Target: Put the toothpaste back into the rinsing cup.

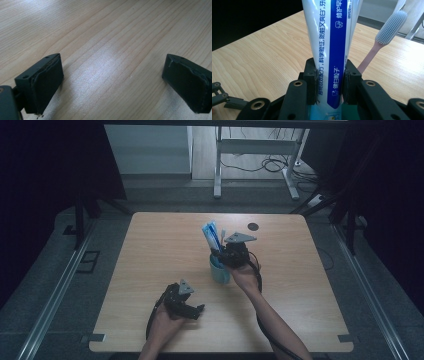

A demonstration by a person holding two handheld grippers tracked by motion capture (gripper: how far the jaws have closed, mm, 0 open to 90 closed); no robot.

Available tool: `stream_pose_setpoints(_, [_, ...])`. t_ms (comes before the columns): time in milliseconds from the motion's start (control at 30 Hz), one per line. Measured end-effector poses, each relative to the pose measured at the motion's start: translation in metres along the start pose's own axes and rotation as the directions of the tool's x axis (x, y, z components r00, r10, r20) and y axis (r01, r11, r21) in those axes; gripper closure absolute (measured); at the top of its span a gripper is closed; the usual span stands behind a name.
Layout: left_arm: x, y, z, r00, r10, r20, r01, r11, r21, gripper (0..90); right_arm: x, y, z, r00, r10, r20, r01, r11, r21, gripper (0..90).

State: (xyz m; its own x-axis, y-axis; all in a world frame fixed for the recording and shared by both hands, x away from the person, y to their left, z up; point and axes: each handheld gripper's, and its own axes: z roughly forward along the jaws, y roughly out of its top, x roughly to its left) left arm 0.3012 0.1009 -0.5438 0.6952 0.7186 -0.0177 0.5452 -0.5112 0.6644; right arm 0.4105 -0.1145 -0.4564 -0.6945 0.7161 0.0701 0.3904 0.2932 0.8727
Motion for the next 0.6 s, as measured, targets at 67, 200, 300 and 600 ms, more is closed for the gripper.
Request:
stream_pose_setpoints(67, [0.0,0.0,0.0,1.0,0.001,0.0,-0.001,1.0,0.0,3.6,-0.0002,-0.0001,0.0006,1.0,-0.001,-0.001,0.001,1.0,0.003,69.0])
stream_pose_setpoints(200, [0.0,0.0,0.0,1.0,0.0,0.0,0.0,1.0,0.0,3.7,0.0004,-0.0008,0.0026,0.9999,-0.016,-0.002,0.016,0.9996,0.022,67.9])
stream_pose_setpoints(300, [0.0,0.0,0.0,1.0,0.0,0.0,0.0,1.0,0.0,3.7,0.0006,-0.0048,0.0057,0.9996,-0.027,0.013,0.026,0.9983,0.053,66.7])
stream_pose_setpoints(600, [0.0,0.0,0.0,1.0,0.001,0.0,-0.001,1.0,0.0,3.7,-0.0047,-0.0082,0.0048,1.0,-0.003,0.007,0.002,0.9988,0.049,62.3])
